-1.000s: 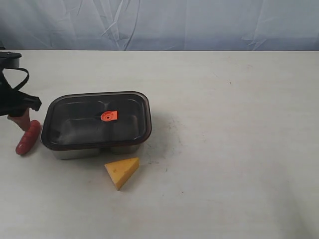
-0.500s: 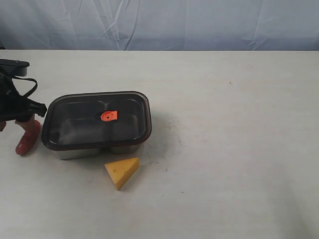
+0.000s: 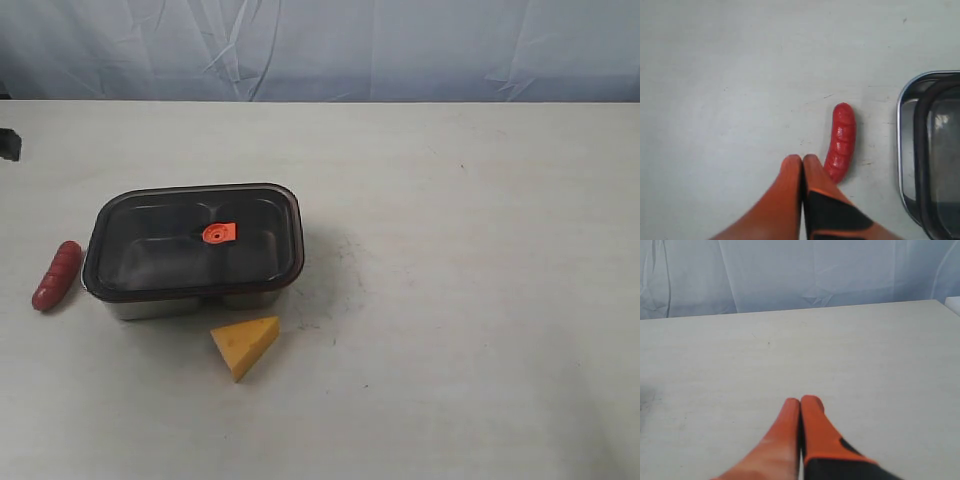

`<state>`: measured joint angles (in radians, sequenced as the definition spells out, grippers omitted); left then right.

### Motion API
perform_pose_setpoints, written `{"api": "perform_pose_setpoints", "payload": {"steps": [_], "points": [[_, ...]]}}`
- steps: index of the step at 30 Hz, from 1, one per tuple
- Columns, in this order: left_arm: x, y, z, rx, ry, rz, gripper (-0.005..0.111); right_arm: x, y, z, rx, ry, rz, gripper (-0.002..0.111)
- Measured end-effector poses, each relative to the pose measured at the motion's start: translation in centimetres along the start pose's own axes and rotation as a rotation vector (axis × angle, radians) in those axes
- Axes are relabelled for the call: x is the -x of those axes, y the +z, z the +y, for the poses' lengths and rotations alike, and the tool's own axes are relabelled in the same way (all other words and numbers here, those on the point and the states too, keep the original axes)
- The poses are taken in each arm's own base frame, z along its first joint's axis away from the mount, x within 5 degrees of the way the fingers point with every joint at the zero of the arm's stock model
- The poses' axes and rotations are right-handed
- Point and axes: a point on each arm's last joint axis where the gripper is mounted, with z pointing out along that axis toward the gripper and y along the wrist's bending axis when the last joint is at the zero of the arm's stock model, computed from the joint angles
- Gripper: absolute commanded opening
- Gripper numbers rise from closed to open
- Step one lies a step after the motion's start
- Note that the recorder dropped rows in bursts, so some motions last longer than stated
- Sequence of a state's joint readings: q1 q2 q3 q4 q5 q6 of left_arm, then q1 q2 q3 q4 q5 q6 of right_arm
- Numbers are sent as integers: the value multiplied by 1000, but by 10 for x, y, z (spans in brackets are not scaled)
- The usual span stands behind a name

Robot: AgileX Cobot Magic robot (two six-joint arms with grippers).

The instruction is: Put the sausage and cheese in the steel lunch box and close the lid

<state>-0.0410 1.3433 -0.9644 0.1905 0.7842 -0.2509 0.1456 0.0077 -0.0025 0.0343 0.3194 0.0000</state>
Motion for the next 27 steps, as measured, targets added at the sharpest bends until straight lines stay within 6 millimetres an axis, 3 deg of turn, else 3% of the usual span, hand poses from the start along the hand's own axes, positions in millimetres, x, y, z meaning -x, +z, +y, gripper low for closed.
{"api": "perform_pose_setpoints", "payload": {"steps": [9, 16, 18, 23, 27], "points": [[-48, -76, 9, -120, -67, -354, 0, 0, 0, -3, -31, -95, 0, -1], [-66, -86, 13, -113, -60, -374, 0, 3, 0, -3, -40, -123, -39, -1], [-67, -85, 13, -111, -58, -365, 0, 13, -1, -1, -9, 4, -149, -1], [-68, -85, 13, -107, -44, -357, 0, 47, -14, -6, 89, 549, -557, -1], [-68, -85, 13, -107, -39, -357, 0, 52, -17, -7, 189, 845, -615, -1]]}}
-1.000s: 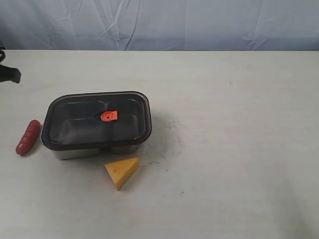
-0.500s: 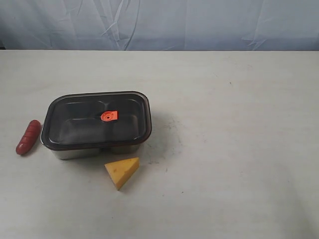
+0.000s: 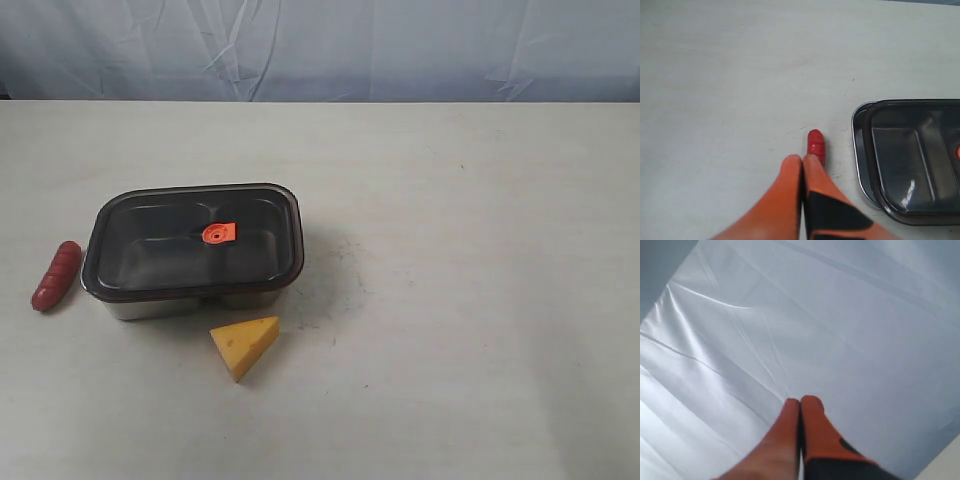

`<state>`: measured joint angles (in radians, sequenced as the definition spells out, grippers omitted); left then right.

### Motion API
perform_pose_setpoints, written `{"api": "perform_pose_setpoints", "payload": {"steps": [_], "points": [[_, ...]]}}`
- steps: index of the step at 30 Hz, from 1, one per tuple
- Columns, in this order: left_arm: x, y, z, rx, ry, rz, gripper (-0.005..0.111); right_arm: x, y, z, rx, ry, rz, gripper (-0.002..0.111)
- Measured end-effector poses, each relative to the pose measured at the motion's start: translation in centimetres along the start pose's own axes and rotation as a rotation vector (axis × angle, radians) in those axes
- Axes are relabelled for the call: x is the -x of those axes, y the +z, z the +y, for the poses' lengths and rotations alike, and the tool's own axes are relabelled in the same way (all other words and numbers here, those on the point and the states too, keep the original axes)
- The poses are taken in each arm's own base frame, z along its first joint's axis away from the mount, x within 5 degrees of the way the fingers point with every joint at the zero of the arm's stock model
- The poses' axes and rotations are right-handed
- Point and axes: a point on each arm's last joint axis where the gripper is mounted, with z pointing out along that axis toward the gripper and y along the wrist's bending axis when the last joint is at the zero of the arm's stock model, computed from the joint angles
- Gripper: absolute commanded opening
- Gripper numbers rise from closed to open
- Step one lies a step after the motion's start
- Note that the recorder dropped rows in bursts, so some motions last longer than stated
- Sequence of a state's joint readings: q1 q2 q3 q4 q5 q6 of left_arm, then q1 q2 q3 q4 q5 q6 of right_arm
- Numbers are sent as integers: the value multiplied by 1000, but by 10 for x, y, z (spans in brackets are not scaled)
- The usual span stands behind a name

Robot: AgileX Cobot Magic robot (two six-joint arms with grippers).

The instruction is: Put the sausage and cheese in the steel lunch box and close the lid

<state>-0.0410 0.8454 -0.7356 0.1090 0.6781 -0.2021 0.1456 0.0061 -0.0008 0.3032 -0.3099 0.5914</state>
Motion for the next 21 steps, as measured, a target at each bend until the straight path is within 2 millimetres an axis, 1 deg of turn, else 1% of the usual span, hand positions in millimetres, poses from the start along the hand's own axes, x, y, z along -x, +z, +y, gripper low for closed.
{"api": "perform_pose_setpoints", "payload": {"steps": [3, 6, 9, 12, 14, 16, 17, 19, 20, 21], "points": [[0, 0, 0, 1, 0, 3, 0, -3, 0, 3, 31, 142, 31, -1], [0, 0, 0, 0, -1, 4, 0, -5, 0, 4, 42, 174, 61, -1], [-1, 0, 0, -3, -5, 6, 0, -9, 4, 2, -76, 150, 161, -1], [-1, 0, -1, -7, -10, 7, 0, -10, 20, 4, -221, 71, 280, -1], [-1, 0, -1, -10, -14, 8, 0, -8, 41, 13, -255, 2, 353, -1], [-1, 0, -1, -9, -13, 8, 0, -7, 66, 25, -249, -67, 419, -1], [-1, 0, -1, -9, -11, 10, 0, -9, 82, 32, -242, -103, 462, -1], [-2, 0, -1, -8, -11, 18, 0, -15, 115, 46, -214, -166, 537, -1], [-2, 0, -1, -7, -11, 22, 0, -23, 133, 52, -203, -195, 583, -1], [-3, 0, -1, -7, -13, 26, 0, -35, 148, 54, -202, -217, 637, -1]]}}
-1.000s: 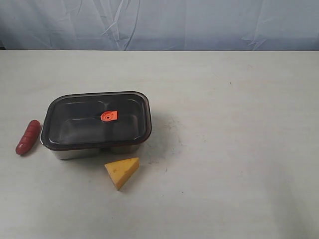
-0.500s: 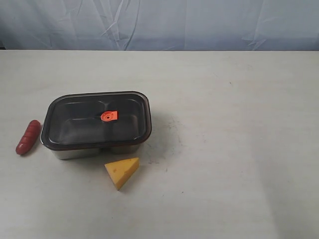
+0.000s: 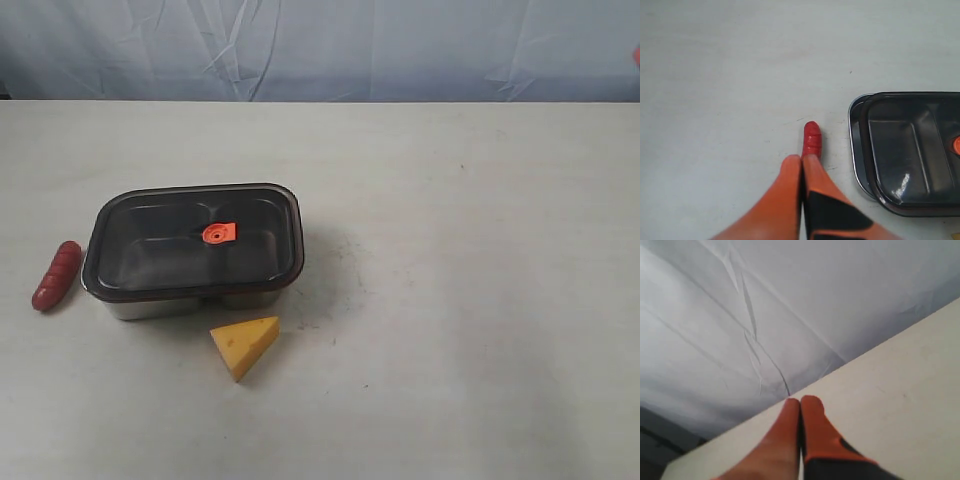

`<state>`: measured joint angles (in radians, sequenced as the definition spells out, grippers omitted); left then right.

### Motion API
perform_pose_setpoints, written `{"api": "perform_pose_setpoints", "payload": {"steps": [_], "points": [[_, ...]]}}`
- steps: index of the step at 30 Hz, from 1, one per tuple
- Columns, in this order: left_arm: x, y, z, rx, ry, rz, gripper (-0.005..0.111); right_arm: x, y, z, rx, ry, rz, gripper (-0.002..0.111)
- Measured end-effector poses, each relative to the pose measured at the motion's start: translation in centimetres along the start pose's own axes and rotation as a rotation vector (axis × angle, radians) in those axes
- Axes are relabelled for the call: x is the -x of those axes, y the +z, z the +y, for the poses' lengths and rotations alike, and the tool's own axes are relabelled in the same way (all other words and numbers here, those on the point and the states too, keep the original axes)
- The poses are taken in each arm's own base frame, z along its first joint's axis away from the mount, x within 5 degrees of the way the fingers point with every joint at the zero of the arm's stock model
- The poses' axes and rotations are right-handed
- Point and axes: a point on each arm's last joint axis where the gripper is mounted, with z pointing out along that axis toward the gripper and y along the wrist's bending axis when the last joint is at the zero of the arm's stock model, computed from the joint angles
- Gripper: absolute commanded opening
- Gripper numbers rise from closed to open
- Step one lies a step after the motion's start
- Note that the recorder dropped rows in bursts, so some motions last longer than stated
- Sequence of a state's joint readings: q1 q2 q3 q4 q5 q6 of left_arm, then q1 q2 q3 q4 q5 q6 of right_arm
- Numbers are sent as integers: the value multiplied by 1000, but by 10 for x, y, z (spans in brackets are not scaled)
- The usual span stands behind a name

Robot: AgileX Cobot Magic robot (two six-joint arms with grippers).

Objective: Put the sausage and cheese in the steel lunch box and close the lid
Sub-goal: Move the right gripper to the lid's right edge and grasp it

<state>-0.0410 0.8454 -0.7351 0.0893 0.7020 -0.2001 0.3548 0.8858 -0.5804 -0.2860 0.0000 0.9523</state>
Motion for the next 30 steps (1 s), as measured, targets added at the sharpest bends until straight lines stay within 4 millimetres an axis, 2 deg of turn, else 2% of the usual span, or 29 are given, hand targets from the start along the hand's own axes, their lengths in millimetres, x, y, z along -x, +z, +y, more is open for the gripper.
{"api": "perform_pose_setpoints", "payload": {"steps": [3, 7, 9, 13, 17, 20, 22, 24, 25, 26, 28, 29, 30], "points": [[0, 0, 0, -2, -3, 4, 0, -5, 53, 19, 0, -56, 120, 11], [-1, 0, 0, -1, 16, 8, 0, -33, 113, 32, -18, -82, 260, 35], [-1, 0, 0, 0, 20, 12, 0, -46, 130, 34, -26, -83, 306, 39], [-2, 0, 0, 1, 23, 19, 0, -77, 155, 31, -57, -31, 387, 36], [-2, 0, 0, 2, 24, 21, 0, -85, 164, 34, -20, 93, 373, 27], [-2, 0, 0, 2, 24, 23, 0, -77, 172, 44, 143, 136, 320, 14], [-2, 0, 0, 2, 26, 23, 0, -61, 183, 49, 294, 110, 310, 10], [-2, 0, 0, 2, 26, 26, 0, -42, 196, 45, 382, 43, 358, 9], [-3, 0, 0, 2, 26, 28, 0, -30, 202, 41, 403, 20, 397, 9], [-4, 1, 0, 3, 26, 32, 0, -10, 212, 31, 434, -26, 462, 9], [-8, 4, 1, 4, 27, 47, 0, 13, 218, 11, 534, -30, 546, 9], [-10, 5, 1, 5, 27, 51, 0, 17, 219, 3, 577, -24, 578, 9], [-12, 7, 1, 5, 28, 57, 0, 15, 221, -15, 627, 2, 643, 10]]}}
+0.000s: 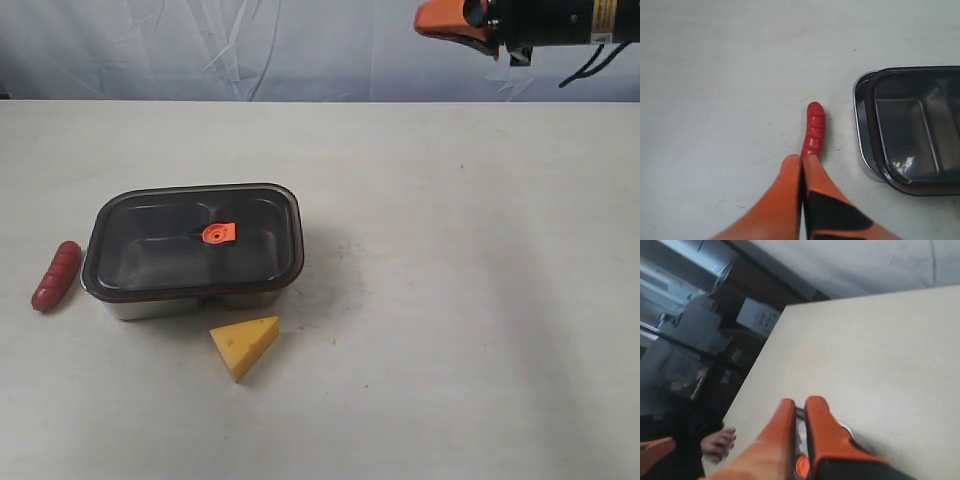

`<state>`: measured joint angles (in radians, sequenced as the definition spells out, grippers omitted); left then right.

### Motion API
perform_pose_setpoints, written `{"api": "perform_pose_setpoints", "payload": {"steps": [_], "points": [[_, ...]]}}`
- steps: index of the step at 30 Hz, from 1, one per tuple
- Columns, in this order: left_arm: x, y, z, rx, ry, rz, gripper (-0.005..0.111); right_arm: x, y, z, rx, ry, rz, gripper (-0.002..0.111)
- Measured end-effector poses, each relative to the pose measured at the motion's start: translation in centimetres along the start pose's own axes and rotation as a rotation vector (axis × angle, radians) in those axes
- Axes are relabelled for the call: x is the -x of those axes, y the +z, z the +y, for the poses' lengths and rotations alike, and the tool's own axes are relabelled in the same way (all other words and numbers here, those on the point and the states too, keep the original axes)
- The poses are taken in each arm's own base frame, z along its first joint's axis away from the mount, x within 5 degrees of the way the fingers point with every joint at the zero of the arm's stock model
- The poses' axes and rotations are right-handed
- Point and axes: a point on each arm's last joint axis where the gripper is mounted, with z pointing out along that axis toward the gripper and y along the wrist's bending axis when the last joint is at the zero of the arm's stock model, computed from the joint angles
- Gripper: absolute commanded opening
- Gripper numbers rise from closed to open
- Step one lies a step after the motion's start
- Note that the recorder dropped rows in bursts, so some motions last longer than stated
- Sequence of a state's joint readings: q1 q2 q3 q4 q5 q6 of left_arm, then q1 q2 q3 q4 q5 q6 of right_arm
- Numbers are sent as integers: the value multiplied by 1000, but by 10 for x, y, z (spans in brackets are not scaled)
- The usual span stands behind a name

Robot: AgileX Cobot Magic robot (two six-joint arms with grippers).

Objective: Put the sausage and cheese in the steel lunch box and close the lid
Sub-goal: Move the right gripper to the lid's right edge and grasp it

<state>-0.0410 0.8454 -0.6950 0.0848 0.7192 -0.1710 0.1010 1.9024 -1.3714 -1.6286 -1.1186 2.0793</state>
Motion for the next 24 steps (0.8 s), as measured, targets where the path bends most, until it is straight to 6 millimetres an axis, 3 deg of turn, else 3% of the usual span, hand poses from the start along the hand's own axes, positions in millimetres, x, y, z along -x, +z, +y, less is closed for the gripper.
{"api": "perform_pose_setpoints", "payload": {"steps": [2, 5, 8, 12, 17, 24], "points": [[-2, 1, 0, 0, 0, 3, 0, -17, 4, -25, 11, 37, 108, 28], [-2, 2, 0, -1, 1, -2, 0, -66, 34, -59, 21, 174, 261, 60], [-2, 2, 0, -1, 1, -2, 0, -109, 68, -75, 48, 262, 394, 60], [-2, 2, 0, -1, 1, -2, 0, -144, 104, -70, 86, 286, 514, 60], [-2, 2, 0, -1, 1, -2, 0, -160, 119, -66, 103, 298, 562, 60], [-2, 2, 0, -1, 1, -2, 0, -160, 124, -63, 120, 325, 527, 57]]}}
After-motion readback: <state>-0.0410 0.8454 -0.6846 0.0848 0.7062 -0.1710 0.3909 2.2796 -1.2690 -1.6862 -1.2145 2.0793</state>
